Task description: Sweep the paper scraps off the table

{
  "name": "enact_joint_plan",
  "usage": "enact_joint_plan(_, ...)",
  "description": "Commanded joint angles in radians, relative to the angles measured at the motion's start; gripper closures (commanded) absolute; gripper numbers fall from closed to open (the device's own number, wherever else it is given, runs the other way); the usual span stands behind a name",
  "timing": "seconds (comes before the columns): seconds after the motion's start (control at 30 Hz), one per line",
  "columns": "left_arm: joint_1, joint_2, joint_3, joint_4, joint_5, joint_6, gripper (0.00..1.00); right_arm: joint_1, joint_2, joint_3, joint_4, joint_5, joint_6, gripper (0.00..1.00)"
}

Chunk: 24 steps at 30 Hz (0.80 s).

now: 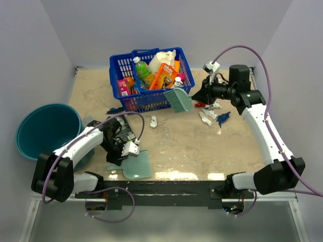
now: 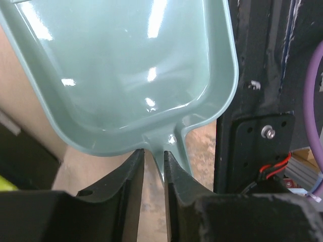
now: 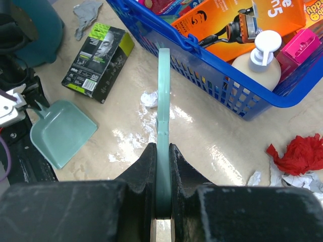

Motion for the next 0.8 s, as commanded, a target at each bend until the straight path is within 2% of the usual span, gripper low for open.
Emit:
enact_joint_plan(0.0, -0.06, 0.039, -0.003, 0.073, 0.087, -0.026, 0.75, 0.001, -0.036, 0.007, 0.014, 0.02, -0.018, 1.0)
enact_joint_plan(0.33, -0.286, 0.15, 0.092, 0.266, 0.121, -0.223, 0.8, 0.0, -0.053, 0.004, 0.009, 0.049, -0.032, 1.0)
enact_joint_plan(0.47, -0.33, 0.216, 0.143, 0.31, 0.116, -0.27, 0.88, -0.002, -0.063, -0.004, 0.003, 0.069, -0.043, 1.0)
enact_joint_plan(0.57, -0.348, 0.28, 0.201, 0.329, 0.116, -0.316, 1.0, -0.009, -0.073, -0.016, 0.006, 0.076, -0.041, 1.0)
enact_joint_plan(0.77, -0.348, 0.386, 0.345, 0.42, 0.107, -0.541, 1.0, -0.057, -0.081, -0.033, 0.028, 0.095, 0.013, 1.0)
